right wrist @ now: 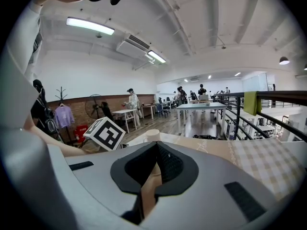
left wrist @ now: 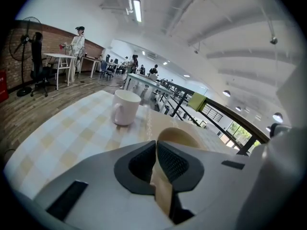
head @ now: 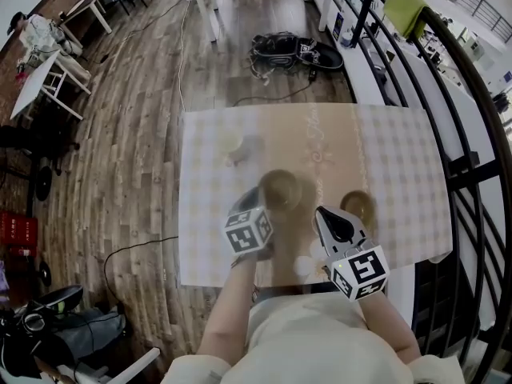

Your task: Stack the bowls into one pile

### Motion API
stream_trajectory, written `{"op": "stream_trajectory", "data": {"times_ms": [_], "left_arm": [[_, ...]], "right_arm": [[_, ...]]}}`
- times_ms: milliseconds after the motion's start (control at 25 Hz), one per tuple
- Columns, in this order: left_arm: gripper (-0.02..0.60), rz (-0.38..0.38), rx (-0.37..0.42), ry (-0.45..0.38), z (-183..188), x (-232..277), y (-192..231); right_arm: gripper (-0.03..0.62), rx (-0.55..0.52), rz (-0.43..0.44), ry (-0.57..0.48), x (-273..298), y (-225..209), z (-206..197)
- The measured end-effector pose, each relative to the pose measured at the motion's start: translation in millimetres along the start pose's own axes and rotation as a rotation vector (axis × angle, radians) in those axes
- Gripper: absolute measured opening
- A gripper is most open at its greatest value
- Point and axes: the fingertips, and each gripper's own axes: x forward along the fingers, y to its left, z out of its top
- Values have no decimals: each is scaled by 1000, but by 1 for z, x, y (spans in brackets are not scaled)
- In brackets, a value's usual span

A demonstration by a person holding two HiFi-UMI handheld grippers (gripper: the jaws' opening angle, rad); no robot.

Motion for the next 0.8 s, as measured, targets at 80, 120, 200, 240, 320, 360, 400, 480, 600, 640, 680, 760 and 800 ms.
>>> {"op": "stream_trajectory", "data": {"times_ms": [80, 120, 200, 240, 320, 360, 400, 480, 600, 640, 680, 760, 800], "left_arm": [[15, 1, 2, -7, 4, -5, -3], [15, 2, 0, -9, 5, -9, -5], [15, 3, -5, -16, 5, -16, -11], [15, 4, -6, -20, 5, -19, -14], [15, 9, -6, -32, 6, -25, -20], [15, 13, -10, -40, 7, -28, -23], [15, 17, -16, -49, 7, -30, -26], [15, 24, -29, -64, 6, -35, -33], [15, 38, -36, -82, 2, -42, -48], [15, 43, -39, -87, 0, -44, -52], [15, 48, -43, -92, -1, -45, -57], [15, 54, -54, -106, -2, -49, -66], [15, 58, -57, -113, -3, -50, -72]], "right_arm": [[0, -2, 4, -10, -2, 1, 3], [0, -4, 9, -14, -4, 2, 4], [0, -10, 19, -21, -10, 3, 5], [0, -13, 23, -25, -13, 2, 6], [0, -18, 33, -34, -20, -1, 8], [0, -22, 38, -38, -24, -4, 9], [0, -26, 43, -43, -28, -7, 10], [0, -33, 49, -54, -37, -16, 11], [0, -40, 58, -73, -52, -30, 16], [0, -42, 63, -78, -56, -34, 16], [0, -46, 69, -80, -60, -38, 17], [0, -54, 84, -84, -68, -44, 18], [0, -57, 93, -86, -71, -47, 18]]}}
